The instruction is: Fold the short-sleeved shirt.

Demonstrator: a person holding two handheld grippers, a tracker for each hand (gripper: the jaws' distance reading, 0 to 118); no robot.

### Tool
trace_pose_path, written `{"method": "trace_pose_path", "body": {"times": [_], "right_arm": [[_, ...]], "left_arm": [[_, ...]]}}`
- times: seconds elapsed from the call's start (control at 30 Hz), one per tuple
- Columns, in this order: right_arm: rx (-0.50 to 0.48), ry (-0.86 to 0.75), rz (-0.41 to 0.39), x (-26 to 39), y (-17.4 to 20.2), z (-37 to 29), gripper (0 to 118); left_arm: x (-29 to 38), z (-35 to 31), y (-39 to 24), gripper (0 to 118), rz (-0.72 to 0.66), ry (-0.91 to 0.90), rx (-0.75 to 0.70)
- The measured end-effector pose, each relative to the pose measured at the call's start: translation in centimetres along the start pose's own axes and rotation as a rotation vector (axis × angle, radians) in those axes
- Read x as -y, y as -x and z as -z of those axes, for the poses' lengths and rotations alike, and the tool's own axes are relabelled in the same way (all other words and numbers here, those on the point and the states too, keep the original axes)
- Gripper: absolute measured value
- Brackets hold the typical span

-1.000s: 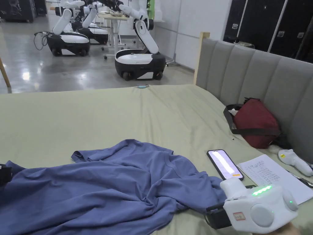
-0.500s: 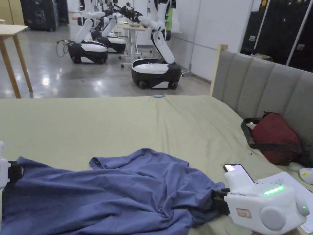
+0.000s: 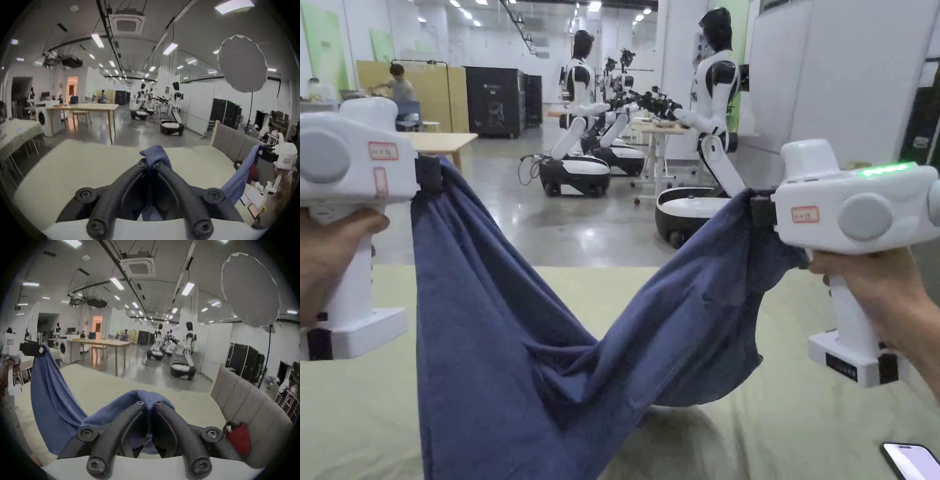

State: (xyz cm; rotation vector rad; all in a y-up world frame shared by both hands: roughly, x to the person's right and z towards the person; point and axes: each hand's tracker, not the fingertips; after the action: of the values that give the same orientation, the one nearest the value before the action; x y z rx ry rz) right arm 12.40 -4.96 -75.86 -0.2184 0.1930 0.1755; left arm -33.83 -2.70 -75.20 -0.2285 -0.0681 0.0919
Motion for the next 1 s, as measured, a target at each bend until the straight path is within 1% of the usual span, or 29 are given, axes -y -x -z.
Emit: {"method": "trace_pose_path", "body": {"times": [0.2,0.3,0.37,0.43,0.53,0.67,0.77,0.83,0.9,0.97,1.0], "right_arm": [[0.050,-0.039,0.005,-9.4,0.0,5.2,4],[0.064,-0.033,0.025,-11.6,-0.4,6.8,4],[0.074,-0.035,0.034,-11.5,-0.5,7.6,4],[0.072,-0.030,0.034,-10.5,-0.4,8.1,4],[0.047,-0.015,0.039,-7.5,0.0,9.4,4],[0.005,0.057,0.054,-1.4,1.1,11.7,4],[-0.006,0.103,0.033,2.9,1.8,13.2,4],[-0.008,0.119,0.024,4.6,1.9,12.9,4],[-0.042,0.109,0.041,6.2,1.5,10.7,4],[-0.074,0.091,0.039,8.0,1.2,7.0,4],[-0.100,0.095,0.017,9.1,1.1,4.7,4]], "left_arm": [[-6.5,4.2,0.7,2,0.053,-0.055,-0.111],[-7.8,5.9,1.6,2,0.025,-0.096,-0.173],[-7.5,6.9,2.1,2,0.005,-0.101,-0.173],[-6.6,7.9,2.7,2,0.000,-0.096,-0.160],[-3.8,9.5,2.9,2,0.028,-0.057,-0.159],[2.6,12.5,3.7,2,0.021,0.039,-0.144],[7.3,14.0,4.3,2,0.019,0.096,-0.154],[9.4,13.3,4.3,2,0.007,0.130,-0.140],[11.1,11.4,4.8,2,-0.001,0.131,-0.119],[12.6,7.9,4.8,2,0.026,0.101,-0.076],[13.7,5.8,5.0,2,0.033,0.092,-0.046]]}}
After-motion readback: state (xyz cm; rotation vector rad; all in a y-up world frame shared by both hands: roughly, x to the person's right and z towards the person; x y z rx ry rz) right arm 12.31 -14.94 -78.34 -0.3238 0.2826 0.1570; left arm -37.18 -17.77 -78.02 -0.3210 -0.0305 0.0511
